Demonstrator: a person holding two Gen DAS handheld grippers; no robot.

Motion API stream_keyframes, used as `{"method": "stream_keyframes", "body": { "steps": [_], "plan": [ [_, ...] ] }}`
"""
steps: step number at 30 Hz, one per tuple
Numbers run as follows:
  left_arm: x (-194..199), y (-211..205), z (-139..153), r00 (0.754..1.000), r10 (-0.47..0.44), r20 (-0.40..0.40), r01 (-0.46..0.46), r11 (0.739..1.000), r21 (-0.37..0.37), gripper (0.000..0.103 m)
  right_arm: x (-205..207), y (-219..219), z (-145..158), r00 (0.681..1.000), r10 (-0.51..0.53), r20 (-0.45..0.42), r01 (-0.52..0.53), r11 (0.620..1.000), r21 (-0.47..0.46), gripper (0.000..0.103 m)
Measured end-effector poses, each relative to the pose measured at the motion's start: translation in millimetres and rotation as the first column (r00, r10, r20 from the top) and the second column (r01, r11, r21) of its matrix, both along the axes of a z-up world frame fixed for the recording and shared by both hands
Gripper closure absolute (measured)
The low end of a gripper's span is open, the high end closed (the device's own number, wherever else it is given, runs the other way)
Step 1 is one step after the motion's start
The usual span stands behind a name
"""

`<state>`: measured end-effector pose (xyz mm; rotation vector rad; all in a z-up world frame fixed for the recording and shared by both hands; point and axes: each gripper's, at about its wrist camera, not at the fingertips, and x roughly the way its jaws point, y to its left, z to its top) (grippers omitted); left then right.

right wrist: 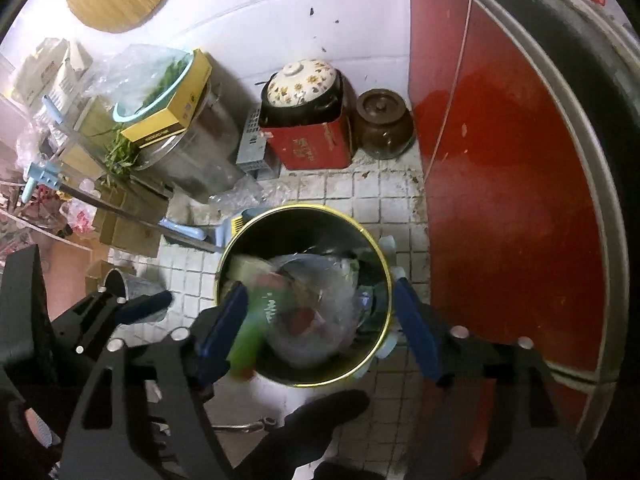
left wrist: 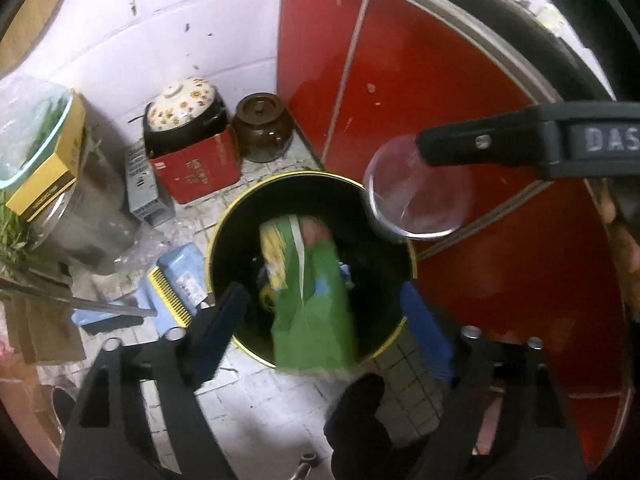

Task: Collect trash
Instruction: 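Carry both bags to the black bin and open both tools, then return both tools to the countertop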

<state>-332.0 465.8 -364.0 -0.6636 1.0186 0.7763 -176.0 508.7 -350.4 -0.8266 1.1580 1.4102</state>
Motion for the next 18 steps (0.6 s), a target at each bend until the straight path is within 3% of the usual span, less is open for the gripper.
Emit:
{"method": "stream_keyframes", "body": {
  "steps": [8,12,15,18],
  "plan": [
    [-1.6,-5.6,18.9,1.000,0.027,-0.005,-0.027,1.000,0.010,0.019,12.8,-19.8,28.1,1.000,-0.023,-0.014,0.023,1.000,0.017,0.024],
    [11.3,-21.6,51.2,0.999,-0.026,-0.031,0.027,0.998,0.055,0.016,26.0,-55.0,76.0,0.997,-0.065,-0.043,0.068,0.995,0.077,0.019],
    [37.1,-44.7,93.9,0.993,-0.106,-0.056,0.112,0.988,0.109,0.013,44.5,-96.4,124.4,0.994,-0.102,-0.030,0.106,0.983,0.151,0.016],
    [65.9,-67.3,132.5,0.983,-0.183,-0.030,0.185,0.972,0.143,0.010,71.1,-149.0,169.1,0.985,-0.175,-0.002,0.171,0.963,0.209,0.015]
  ]
}}
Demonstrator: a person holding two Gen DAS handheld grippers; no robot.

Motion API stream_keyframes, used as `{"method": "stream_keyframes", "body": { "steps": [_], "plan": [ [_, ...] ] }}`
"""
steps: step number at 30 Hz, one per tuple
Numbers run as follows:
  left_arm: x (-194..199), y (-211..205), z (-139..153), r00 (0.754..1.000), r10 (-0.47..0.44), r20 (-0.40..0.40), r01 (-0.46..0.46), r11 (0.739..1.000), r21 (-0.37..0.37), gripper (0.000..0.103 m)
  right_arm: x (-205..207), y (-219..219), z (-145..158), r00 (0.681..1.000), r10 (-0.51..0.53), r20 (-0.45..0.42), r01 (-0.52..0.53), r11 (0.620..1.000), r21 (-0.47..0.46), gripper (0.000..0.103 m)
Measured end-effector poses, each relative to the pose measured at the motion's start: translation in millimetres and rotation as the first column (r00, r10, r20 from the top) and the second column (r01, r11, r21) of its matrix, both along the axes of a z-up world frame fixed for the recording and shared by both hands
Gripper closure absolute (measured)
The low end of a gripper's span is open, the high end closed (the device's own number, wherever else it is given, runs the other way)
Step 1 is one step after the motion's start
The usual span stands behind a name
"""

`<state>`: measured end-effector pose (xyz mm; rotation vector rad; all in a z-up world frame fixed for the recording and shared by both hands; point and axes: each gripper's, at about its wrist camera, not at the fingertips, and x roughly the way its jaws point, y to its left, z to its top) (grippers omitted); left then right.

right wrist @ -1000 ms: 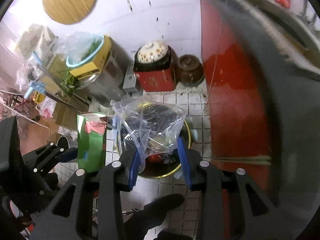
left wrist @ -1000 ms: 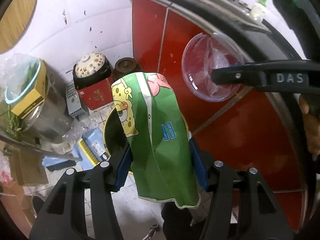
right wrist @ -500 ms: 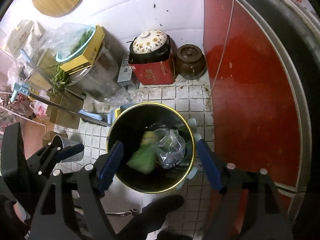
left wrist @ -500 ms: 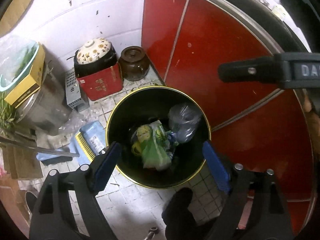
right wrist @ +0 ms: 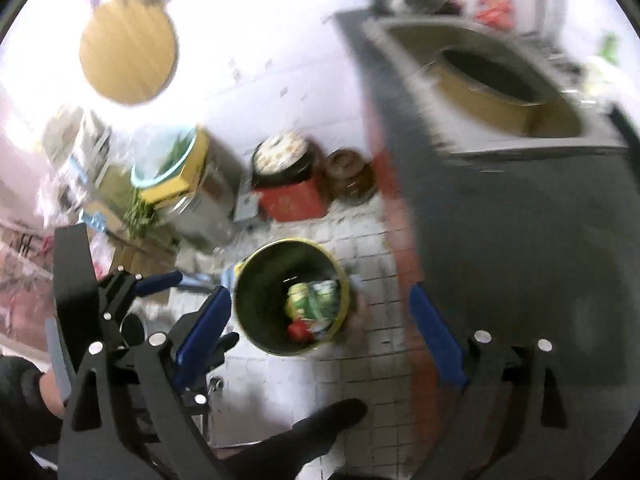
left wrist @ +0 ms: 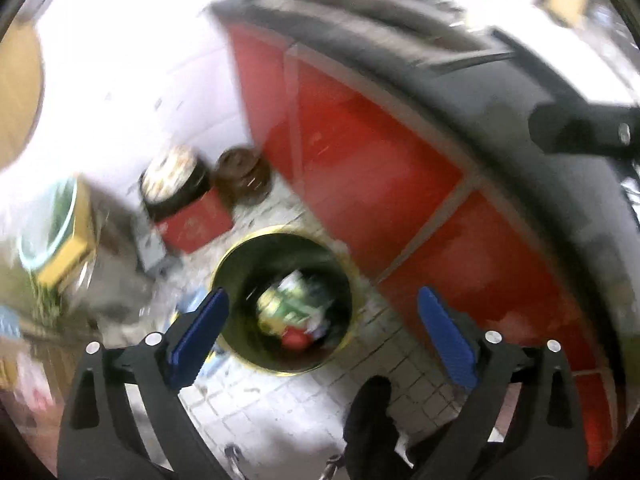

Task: Collect trash
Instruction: 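Return both tools to the countertop, then grasp the white foam piece with left tool while right tool grasps the blue tube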

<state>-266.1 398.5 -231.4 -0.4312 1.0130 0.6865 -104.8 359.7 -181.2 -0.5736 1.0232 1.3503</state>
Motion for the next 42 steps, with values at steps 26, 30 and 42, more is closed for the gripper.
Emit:
{"method": "stream_keyframes", "body": {
  "steps": [26,30,42],
  "plan": [
    [248.1,-396.3,147.5,0.417,-0.899,0.130,0.898,0.430,0.089,0.007,110.7,-547.2,149.3,0.474,-0.866,0.159,0.847,0.498,0.189,0.012],
    [250.0,-418.2,148.1,0.360,-0.929,0.083,0.922,0.368,0.121,0.007,104.4,-566.8,141.8,0.446,-0.882,0.153,0.862,0.469,0.191,0.012],
    [283.5,-450.1,140.6,0.308,-0.950,0.046,0.941,0.311,0.133,0.007,124.9,-609.5,126.0,0.439,-0.889,0.128,0.873,0.456,0.176,0.012]
  ]
}}
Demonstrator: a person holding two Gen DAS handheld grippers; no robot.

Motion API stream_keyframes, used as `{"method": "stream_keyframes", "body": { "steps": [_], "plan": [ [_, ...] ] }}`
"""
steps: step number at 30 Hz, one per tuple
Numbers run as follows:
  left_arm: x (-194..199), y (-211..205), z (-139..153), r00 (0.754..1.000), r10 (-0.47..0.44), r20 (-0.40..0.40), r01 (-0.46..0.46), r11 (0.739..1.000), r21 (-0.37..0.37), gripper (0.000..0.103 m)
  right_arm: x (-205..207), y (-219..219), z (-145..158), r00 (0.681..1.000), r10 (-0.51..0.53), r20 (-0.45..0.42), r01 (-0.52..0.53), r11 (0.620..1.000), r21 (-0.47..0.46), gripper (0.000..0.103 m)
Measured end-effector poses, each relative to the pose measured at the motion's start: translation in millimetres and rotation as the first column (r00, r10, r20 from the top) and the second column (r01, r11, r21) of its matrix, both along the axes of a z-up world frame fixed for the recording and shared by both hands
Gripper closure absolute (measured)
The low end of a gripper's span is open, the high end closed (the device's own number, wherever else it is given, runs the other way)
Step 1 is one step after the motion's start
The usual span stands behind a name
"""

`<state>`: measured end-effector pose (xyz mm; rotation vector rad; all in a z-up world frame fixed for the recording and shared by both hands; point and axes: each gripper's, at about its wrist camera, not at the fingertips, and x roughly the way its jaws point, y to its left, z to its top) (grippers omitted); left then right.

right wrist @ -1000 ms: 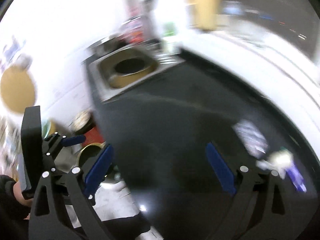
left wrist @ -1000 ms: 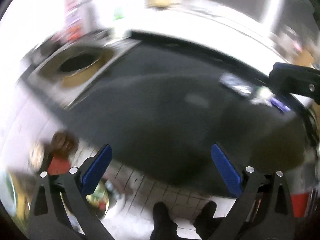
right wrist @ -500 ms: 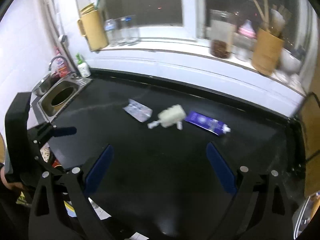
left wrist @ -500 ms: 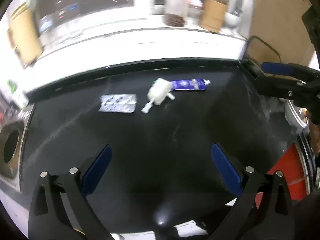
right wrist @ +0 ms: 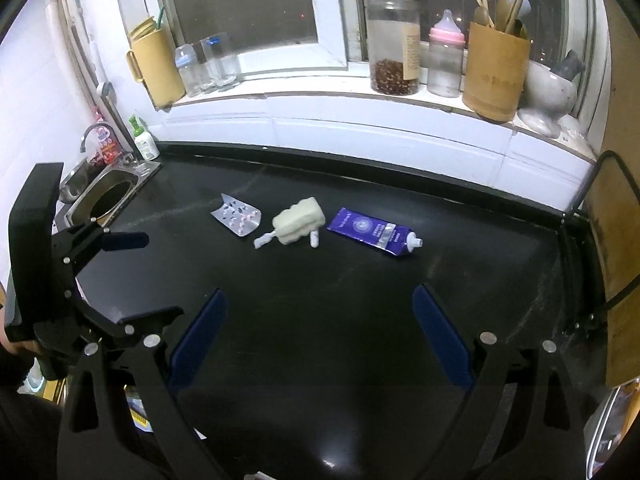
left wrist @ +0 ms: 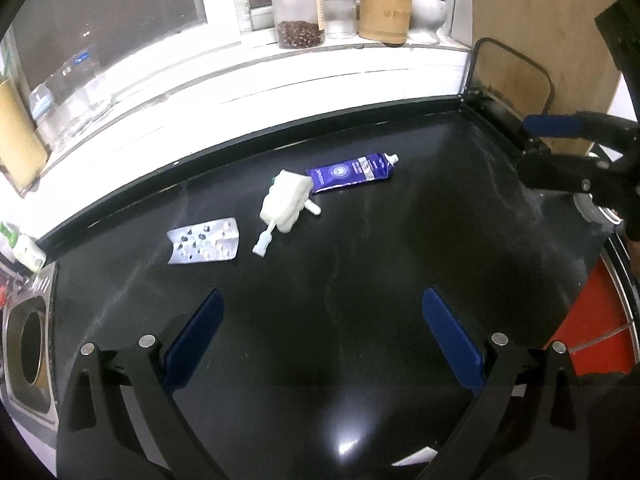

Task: Collect trash
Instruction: 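Grasp the white foam piece with left tool while right tool grasps the blue tube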

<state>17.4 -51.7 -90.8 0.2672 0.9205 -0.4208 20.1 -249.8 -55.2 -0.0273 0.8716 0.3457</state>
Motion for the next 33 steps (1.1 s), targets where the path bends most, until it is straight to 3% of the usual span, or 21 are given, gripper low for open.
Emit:
{"method": "stream_keyframes", "body": {
  "steps": [9,17,22,28,31,33],
  "plan": [
    [51.8,-12.6,-29.7,0.999,-0.030,-0.043,0.031,1.000,0.007,0.007,44.2,-13.7,-29.1,0.996,0.059,-0.060,-0.061,0.998,-0.035,0.012],
    [127.6,-19.2,-69.6,0.990,-0.113,-0.080,0.114,0.993,0.005,0.007,101.4,-26.2,-68.3,0.985,0.111,-0.134,-0.117,0.992,-0.042,0.012],
    [175.8,-22.1,-104.0,0.981,-0.146,-0.129,0.148,0.989,0.010,0.007,150.3,-31.6,-106.9,0.969,0.144,-0.201,-0.160,0.985,-0.066,0.012],
    [202.3,-27.3,-135.3,0.963,-0.202,-0.178,0.205,0.979,0.000,0.007,200.9,-22.6,-154.1,0.939,0.208,-0.276,-0.254,0.957,-0.142,0.012],
    [205.6,-27.8,-146.7,0.951,-0.238,-0.197,0.241,0.970,-0.009,0.014,219.2,-13.1,-173.4,0.919,0.253,-0.302,-0.316,0.931,-0.181,0.012],
    [206.5,-27.8,-150.8,0.947,-0.249,-0.201,0.250,0.968,-0.019,0.026,228.1,-8.3,-180.9,0.910,0.275,-0.310,-0.346,0.916,-0.203,0.012]
  ]
}}
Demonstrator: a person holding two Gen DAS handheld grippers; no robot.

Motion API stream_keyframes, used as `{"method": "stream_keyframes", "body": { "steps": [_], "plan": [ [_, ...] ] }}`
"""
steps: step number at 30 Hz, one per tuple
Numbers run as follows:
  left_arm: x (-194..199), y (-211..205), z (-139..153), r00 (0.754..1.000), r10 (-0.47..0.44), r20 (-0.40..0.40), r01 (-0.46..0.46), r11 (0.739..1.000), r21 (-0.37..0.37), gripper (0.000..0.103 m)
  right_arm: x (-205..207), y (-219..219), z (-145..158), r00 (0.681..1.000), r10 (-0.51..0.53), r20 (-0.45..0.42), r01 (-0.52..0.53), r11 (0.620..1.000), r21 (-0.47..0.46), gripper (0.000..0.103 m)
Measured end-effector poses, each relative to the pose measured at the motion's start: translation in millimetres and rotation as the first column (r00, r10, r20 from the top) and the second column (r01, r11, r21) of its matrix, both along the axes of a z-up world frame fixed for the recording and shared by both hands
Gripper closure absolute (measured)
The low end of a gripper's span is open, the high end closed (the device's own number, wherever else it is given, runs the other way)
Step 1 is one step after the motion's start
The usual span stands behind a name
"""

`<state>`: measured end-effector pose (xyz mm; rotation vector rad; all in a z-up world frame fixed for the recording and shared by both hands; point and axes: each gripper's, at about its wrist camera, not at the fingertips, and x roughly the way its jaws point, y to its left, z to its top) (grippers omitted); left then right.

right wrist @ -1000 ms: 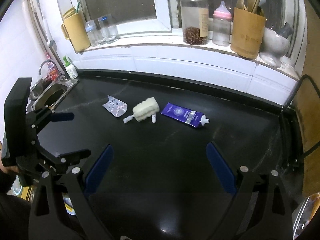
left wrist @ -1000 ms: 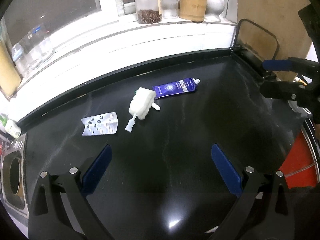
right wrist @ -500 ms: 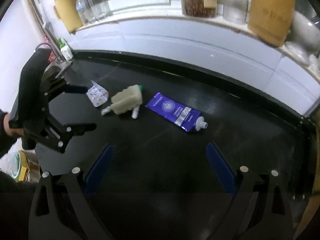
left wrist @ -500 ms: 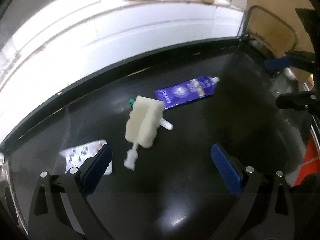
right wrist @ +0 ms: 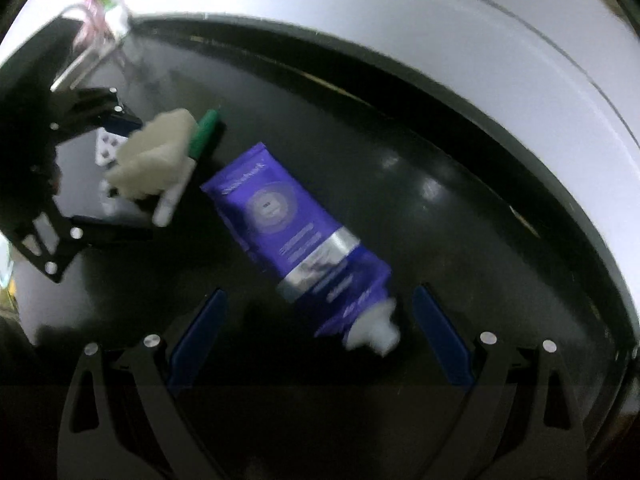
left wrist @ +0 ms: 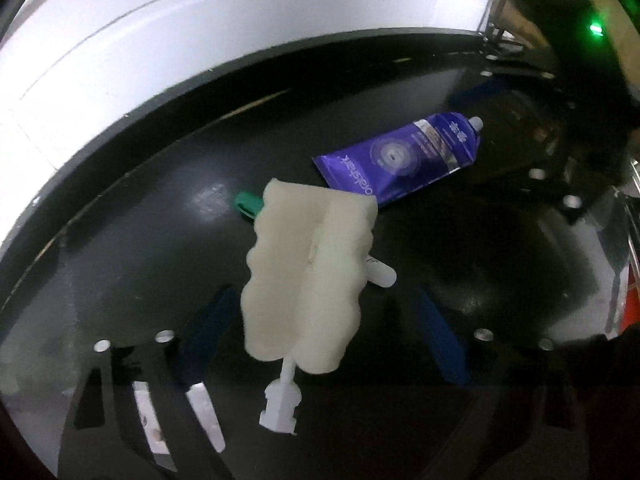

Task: Collect trash
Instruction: 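Grasp the white foam piece with left tool while right tool grasps the blue tube, then lift the foam and blue tube and turn toward the bin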

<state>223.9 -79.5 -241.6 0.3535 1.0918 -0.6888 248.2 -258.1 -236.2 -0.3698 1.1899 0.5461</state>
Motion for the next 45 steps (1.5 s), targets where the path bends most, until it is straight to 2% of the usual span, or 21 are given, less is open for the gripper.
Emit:
{"method": "stream_keyframes", "body": {
  "steps": [1,4,5,9,11,13,16,21,27,31,34,45],
  "plan": [
    [0.5,0.7,-0.8,1.000,-0.002,0.005,0.003,1.000,-0.011,0.027,6.5,2.6,-4.6,1.000,0.022,-0.006,-0.022,1.000,-0.013,0.012],
    [4.3,0.6,-0.1,1.000,-0.012,0.006,0.012,0.999,-0.050,0.048,18.2,3.5,-8.8,0.998,0.057,-0.034,-0.057,0.998,0.002,0.015],
    [5.9,0.5,0.2,1.000,-0.013,0.005,0.013,0.998,-0.055,0.063,21.2,3.2,-8.3,0.997,0.067,-0.037,-0.067,0.998,0.008,0.017],
    [10.5,1.4,-0.4,1.000,0.002,-0.001,-0.002,0.999,-0.054,0.074,22.9,5.1,-3.0,0.994,0.103,-0.042,-0.102,0.995,0.015,0.043],
    [11.6,2.6,-0.4,1.000,0.029,-0.006,-0.029,0.998,-0.056,0.077,18.0,6.3,-1.2,0.992,0.115,-0.054,-0.114,0.993,0.022,0.052],
    [11.0,2.1,3.0,0.999,0.050,-0.002,-0.050,0.997,-0.059,0.078,14.3,1.2,5.7,0.996,0.069,-0.059,-0.065,0.995,0.071,0.079],
    [8.6,5.2,11.7,0.996,0.094,0.006,-0.093,0.994,-0.063,0.078,9.7,-6.3,19.8,0.997,0.005,-0.080,0.006,0.990,0.139,0.089],
    [-6.8,6.3,27.4,0.990,0.132,0.039,-0.130,0.989,-0.067,0.078,-5.7,-7.3,31.1,0.992,-0.034,-0.125,0.061,0.973,0.223,0.095],
    [-22.6,11.5,48.8,0.979,0.201,0.043,-0.198,0.978,-0.065,0.081,-37.1,13.5,40.7,0.990,-0.072,-0.125,0.097,0.973,0.207,0.097],
    [-41.4,23.1,65.1,0.959,0.281,0.028,-0.279,0.958,-0.058,0.083,-58.3,21.1,57.9,0.989,-0.127,-0.083,0.141,0.969,0.201,0.097],
    [-63.7,33.1,84.1,0.946,0.320,0.049,-0.318,0.947,-0.056,0.084,-77.7,29.8,78.4,0.987,-0.156,-0.029,0.159,0.971,0.179,0.097],
    [-144.0,46.6,129.7,0.889,0.445,0.104,-0.445,0.895,-0.026,0.084,-143.1,56.3,130.2,0.987,-0.123,0.099,0.107,0.982,0.154,0.097]
  ]
}}
